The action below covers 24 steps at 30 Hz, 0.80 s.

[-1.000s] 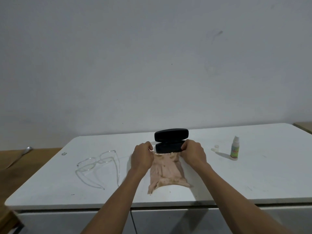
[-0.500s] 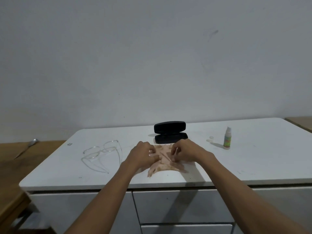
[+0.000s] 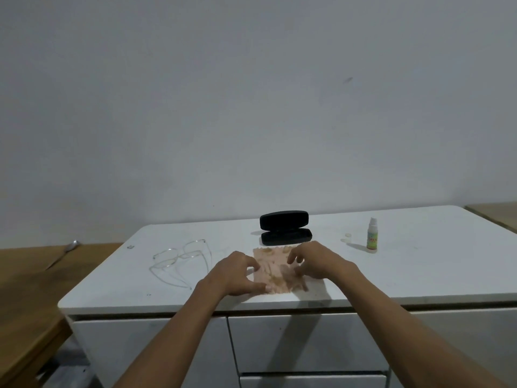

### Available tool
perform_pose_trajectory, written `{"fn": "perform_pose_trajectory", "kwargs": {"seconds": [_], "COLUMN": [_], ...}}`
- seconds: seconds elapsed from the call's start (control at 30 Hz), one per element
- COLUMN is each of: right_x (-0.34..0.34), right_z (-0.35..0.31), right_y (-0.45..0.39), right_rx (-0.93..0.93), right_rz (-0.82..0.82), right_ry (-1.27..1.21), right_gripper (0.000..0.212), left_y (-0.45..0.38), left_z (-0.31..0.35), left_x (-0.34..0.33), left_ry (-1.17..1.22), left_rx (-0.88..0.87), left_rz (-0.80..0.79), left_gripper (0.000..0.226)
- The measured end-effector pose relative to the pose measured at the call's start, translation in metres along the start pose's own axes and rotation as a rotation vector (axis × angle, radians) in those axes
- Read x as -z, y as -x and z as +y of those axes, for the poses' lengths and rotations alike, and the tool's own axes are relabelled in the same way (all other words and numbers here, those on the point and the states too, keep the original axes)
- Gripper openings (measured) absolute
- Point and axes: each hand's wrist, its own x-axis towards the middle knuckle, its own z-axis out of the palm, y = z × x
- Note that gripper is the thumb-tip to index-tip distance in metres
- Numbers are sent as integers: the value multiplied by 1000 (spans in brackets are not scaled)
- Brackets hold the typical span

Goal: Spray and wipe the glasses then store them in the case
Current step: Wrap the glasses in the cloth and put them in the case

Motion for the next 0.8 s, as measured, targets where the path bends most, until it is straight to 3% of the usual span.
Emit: {"fn": "perform_pose_trajectory", "kwargs": {"seconds": [0.13,0.27,0.47,0.63,0.8], "right_x": [0,8,7,13,-4], "right_z": [-2,1,-5,-6,-37], "right_y": [1,-1,-6,-14,-37], "right_rx": [-17,-3,-26,-26,136], "right_rz": [-131,-93,-221,-233,1], "right_ry": [-6,-63,131,105,-16], "right_gripper": [51,55,77,74,47], "left_y": [4,1,-2,4,15], "left_z": [0,-1,2,-7,-35], "left_x": [1,1,-7,-8,3], "left_ry": [1,49,-74,-64,46], "left_rx": [1,-21,-57,-80,-35], "left_rz": [-7,17,-29,25,296], "left_gripper": [74,75,76,80,68]}}
